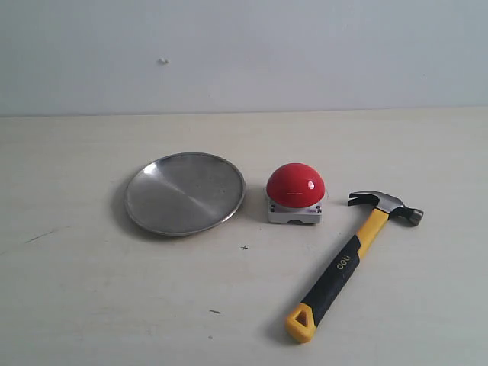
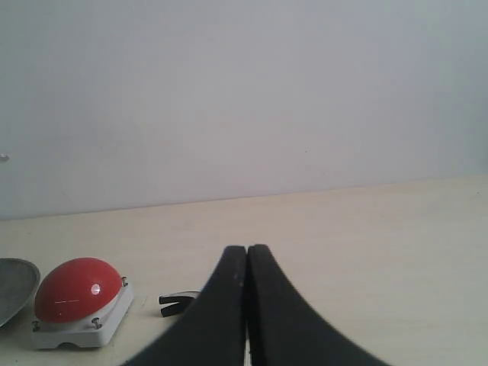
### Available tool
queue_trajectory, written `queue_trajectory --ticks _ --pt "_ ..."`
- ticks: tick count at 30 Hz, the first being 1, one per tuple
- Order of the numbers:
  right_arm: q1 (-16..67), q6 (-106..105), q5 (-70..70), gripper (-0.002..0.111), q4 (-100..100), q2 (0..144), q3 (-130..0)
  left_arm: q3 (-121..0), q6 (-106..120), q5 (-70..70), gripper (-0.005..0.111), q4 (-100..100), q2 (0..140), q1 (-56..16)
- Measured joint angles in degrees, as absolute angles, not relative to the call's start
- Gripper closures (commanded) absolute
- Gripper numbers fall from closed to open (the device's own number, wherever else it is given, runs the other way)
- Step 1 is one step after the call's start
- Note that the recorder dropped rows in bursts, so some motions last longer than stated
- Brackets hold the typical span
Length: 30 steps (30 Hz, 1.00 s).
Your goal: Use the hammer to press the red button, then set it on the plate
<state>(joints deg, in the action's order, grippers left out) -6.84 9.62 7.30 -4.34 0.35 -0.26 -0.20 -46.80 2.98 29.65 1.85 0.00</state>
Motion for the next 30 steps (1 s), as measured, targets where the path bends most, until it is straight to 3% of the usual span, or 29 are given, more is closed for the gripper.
queue_trajectory --ticks 10,18,30 --pt "-6.84 10.02 7.3 0.108 -3.66 0.35 -0.26 -0.2 -46.8 2.98 0.107 29.65 1.85 0.0" --pt "-6.84 28.05 5.99 0.108 20.91 0.35 -0.26 -0.2 -46.8 2.98 0.107 29.65 1.85 0.0" --pt "-6.97 27.58 10.54 0.108 23.43 0.35 -0.26 -0.2 -46.8 2.98 0.107 29.65 1.85 0.0"
